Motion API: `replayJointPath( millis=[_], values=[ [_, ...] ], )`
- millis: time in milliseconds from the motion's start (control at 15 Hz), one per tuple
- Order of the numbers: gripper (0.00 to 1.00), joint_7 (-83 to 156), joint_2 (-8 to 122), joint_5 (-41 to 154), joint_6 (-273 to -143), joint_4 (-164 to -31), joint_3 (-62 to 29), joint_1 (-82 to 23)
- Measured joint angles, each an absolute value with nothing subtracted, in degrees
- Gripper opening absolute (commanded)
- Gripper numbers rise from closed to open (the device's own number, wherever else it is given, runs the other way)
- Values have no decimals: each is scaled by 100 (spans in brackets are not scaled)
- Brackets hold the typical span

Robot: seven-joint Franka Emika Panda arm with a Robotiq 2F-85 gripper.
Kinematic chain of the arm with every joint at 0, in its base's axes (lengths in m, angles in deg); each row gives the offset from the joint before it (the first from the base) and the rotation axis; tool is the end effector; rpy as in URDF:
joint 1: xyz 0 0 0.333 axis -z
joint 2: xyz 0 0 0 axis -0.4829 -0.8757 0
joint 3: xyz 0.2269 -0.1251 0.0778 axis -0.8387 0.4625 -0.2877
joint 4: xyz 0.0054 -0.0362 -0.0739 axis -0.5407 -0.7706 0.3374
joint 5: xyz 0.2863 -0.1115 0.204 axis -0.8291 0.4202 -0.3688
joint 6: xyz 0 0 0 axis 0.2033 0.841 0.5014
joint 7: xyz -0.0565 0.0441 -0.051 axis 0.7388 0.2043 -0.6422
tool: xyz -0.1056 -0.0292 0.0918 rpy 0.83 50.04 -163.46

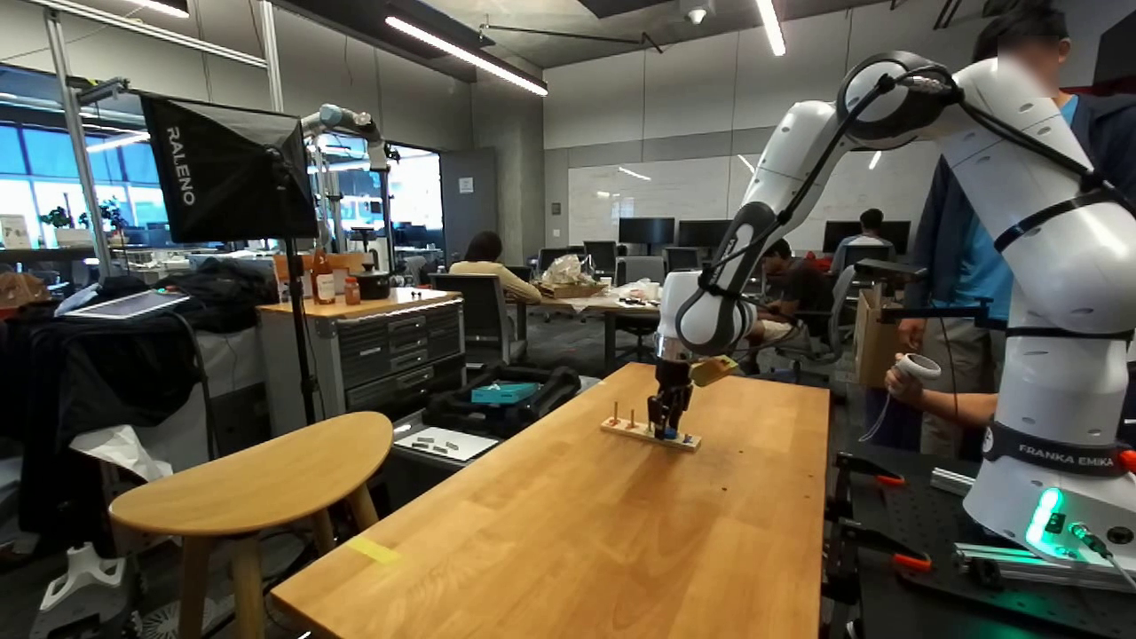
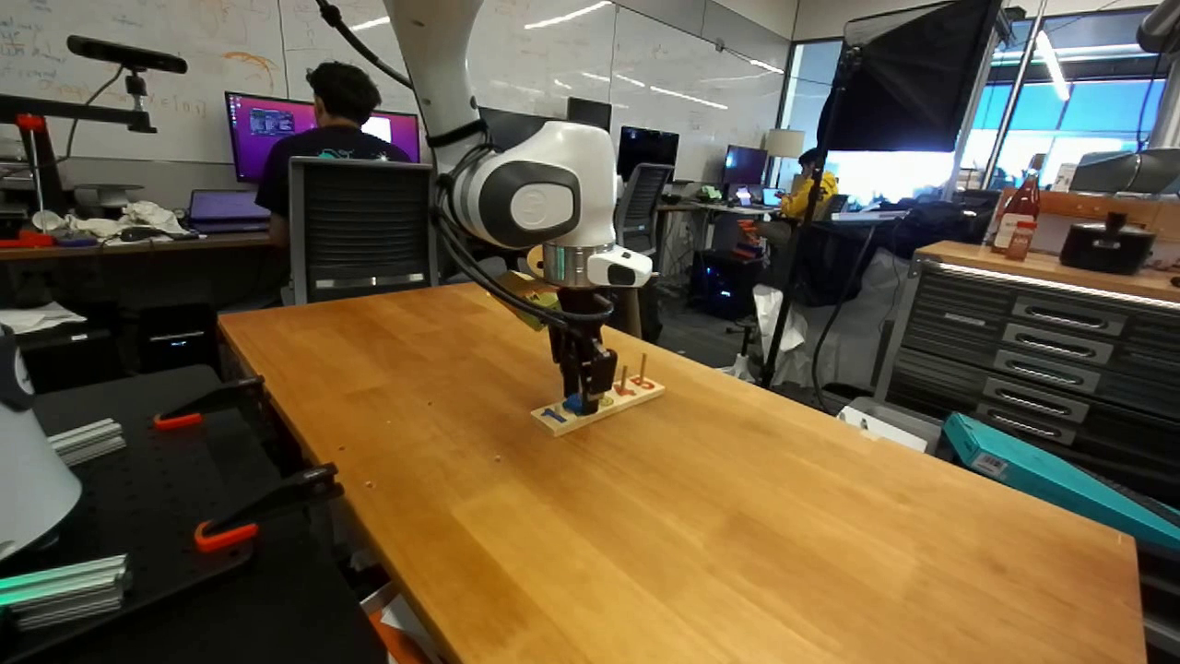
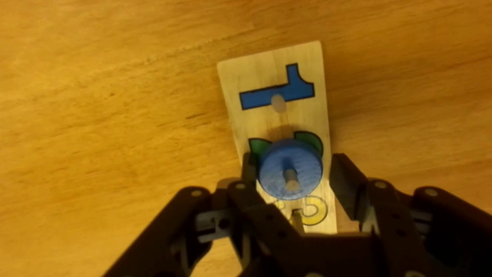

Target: Remove the blue ring from the wooden stand

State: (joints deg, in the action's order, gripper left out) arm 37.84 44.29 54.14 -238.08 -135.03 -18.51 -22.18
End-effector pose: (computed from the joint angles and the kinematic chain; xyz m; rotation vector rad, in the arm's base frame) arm 0.5070 -0.0803 0.0921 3.0964 -0.3254 0.1671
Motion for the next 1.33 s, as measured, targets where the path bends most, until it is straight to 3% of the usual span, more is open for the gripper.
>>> replayJointPath(
  millis=[67,600,1333],
  values=[
    [18,3784,4429,5414,-23816,-13483,-1851,-2217],
    [18,3719,4458,5413,-23672,-13430,-1825,-2298],
    [18,2958,5809,5346,-21751,-13176,-1813,-2811]
  ],
)
